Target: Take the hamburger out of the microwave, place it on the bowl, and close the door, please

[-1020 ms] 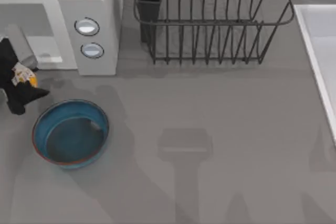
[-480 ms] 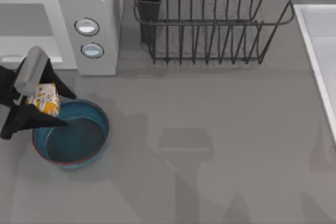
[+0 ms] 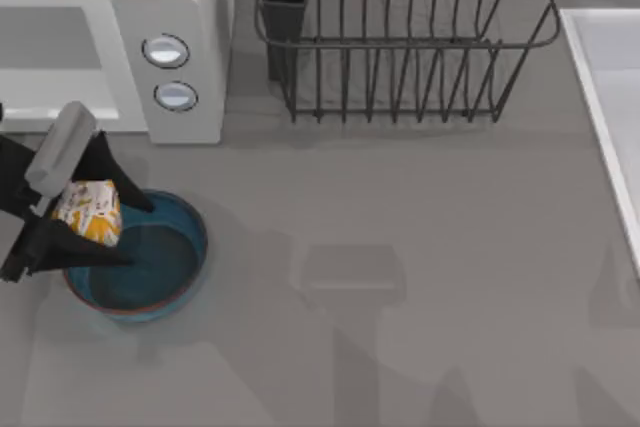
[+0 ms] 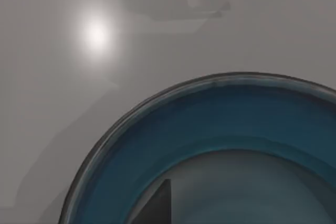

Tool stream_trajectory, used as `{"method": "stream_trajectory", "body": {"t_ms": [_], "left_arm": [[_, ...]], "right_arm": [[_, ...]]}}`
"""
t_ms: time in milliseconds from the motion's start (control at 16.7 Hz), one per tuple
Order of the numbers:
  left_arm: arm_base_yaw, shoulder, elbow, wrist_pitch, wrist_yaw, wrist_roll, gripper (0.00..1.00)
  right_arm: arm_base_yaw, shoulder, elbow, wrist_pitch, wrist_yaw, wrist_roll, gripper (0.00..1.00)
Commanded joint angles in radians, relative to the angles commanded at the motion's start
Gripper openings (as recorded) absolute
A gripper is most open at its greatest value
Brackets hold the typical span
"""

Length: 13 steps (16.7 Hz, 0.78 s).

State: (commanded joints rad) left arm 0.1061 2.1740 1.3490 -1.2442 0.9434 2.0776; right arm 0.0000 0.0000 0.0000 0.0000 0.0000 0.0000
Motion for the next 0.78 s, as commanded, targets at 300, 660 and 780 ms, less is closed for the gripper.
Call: {"method": "stream_trajectory", "body": {"t_ms": [300, 660, 780], "left_arm": [[-0.025, 0.0, -0.035, 0.082, 0.01, -0.047, 0.0], [-0.089, 0.014, -0.113, 0.239, 0.038, -0.136, 0.0], [-0.089, 0.014, -0.113, 0.239, 0.038, -0.136, 0.0]], "right_arm": [[0.0, 0.0, 0.0, 0.0, 0.0, 0.0, 1.0], [0.0, 0.0, 0.0, 0.0, 0.0, 0.0, 1.0], [0.0, 0.0, 0.0, 0.0, 0.0, 0.0, 1.0]]}}
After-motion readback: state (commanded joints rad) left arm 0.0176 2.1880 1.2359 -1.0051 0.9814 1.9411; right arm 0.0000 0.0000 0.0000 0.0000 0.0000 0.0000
